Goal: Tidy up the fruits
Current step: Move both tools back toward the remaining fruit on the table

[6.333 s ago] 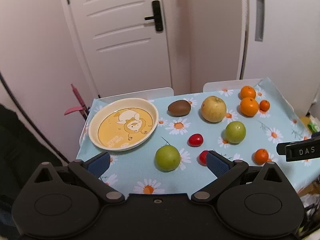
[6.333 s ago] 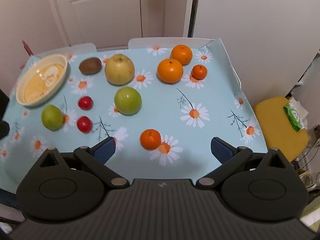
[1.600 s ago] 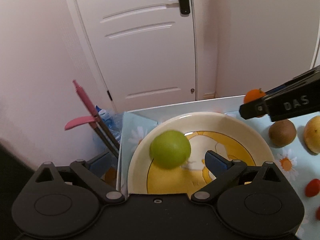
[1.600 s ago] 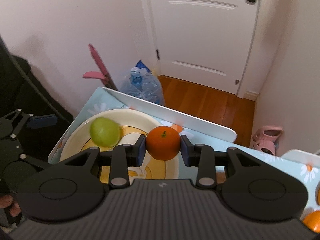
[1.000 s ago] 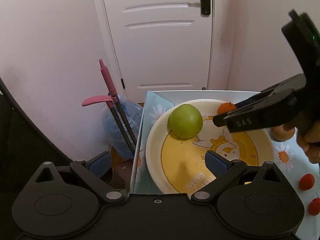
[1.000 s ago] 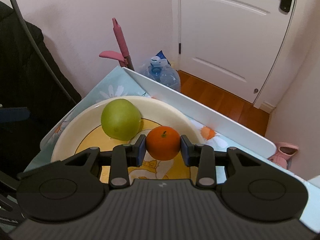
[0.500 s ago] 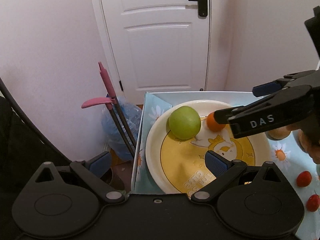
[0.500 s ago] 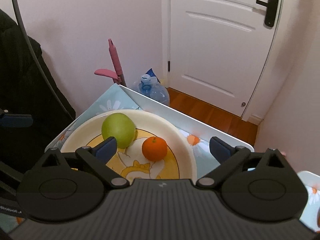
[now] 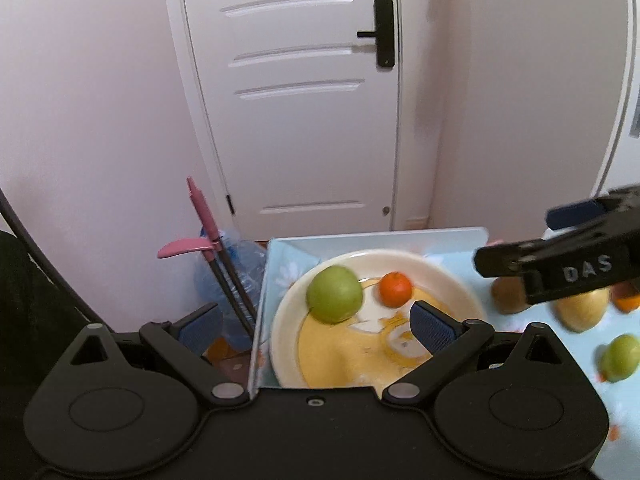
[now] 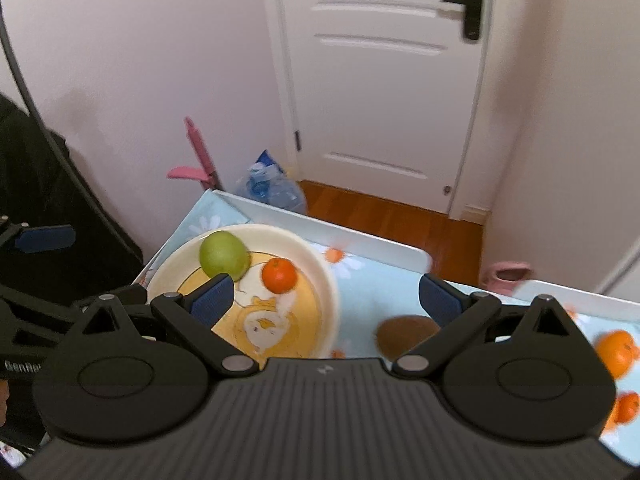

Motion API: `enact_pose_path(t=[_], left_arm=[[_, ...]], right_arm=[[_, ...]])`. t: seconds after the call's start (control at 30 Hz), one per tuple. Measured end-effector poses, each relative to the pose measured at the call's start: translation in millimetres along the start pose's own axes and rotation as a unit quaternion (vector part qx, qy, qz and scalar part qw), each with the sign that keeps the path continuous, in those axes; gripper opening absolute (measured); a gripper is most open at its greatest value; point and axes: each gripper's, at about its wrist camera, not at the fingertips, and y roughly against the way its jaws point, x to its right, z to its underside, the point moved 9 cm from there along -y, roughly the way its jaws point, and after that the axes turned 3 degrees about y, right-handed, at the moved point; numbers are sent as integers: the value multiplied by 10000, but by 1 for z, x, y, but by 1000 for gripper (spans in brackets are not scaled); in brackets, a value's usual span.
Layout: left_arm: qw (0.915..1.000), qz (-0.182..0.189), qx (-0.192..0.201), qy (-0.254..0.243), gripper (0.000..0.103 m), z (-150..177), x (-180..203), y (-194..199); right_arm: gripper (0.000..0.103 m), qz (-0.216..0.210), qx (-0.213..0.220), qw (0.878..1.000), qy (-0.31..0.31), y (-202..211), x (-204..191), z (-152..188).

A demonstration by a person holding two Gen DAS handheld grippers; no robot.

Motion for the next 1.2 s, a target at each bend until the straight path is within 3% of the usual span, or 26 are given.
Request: enact_pose_path(t=[0.27,0.6,0.9,1.2], left_arm=[[9995,163,276,-30,102,-9,28,35],[9990,188,412,40,101,3,85,73],[9995,77,318,44,102,33,141,93],[9999,40,91,115,101,85,186,80]], right_arm=[[103,398,270,9987,-185,71,56,18],[103,464,317,9979,-331,127,116,68],[103,163,61,9998,-129,138,145,112],[103,-369,-233,9990,130,109,162,151]])
